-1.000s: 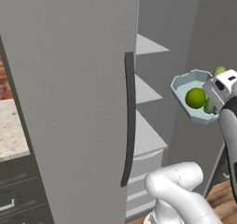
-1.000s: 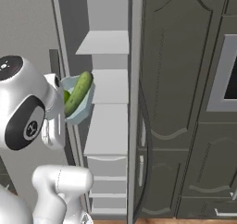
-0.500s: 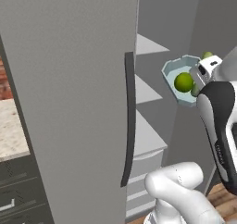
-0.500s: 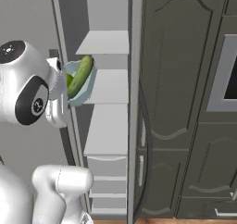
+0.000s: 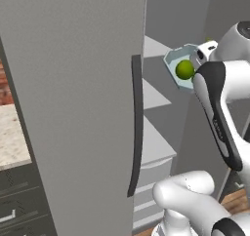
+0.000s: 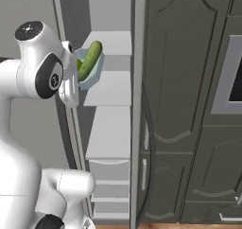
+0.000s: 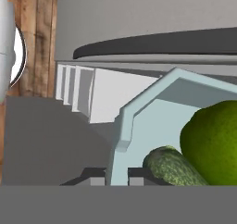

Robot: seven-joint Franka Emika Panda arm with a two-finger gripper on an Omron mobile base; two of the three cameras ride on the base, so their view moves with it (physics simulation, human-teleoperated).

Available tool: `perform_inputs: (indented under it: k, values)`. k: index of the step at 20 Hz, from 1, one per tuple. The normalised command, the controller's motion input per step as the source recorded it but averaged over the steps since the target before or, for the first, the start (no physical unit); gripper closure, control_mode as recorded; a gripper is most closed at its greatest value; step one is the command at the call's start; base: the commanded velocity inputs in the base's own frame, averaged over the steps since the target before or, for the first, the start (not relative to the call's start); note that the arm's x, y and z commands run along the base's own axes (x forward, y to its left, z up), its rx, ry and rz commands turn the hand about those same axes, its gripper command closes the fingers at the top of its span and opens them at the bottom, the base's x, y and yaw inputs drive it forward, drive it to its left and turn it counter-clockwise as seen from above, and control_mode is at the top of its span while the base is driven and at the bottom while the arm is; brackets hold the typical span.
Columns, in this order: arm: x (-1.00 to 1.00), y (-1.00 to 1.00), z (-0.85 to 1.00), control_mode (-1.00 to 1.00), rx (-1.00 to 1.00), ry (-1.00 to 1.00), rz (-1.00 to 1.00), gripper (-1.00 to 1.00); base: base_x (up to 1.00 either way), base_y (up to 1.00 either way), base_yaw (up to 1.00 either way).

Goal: Take the lime and cucumber out of the freezer and place them in the tupperware container on the counter. Then put the tupperware containing the vegetables back in the freezer.

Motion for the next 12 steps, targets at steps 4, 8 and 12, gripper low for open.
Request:
perform_inputs:
  k: [4, 8, 12]
  values:
    - [0.63, 0.00, 0.02, -1.00, 0.01, 0.00, 0.00, 1.00, 0.00, 0.00, 0.00]
    - [0.66, -0.01, 0.00, -1.00, 0.03, 0.00, 0.03, 1.00, 0.00, 0.00, 0.00]
    - [0.55, -0.03, 0.00, -1.00, 0.06, -0.03, 0.04, 1.00, 0.00, 0.00, 0.00]
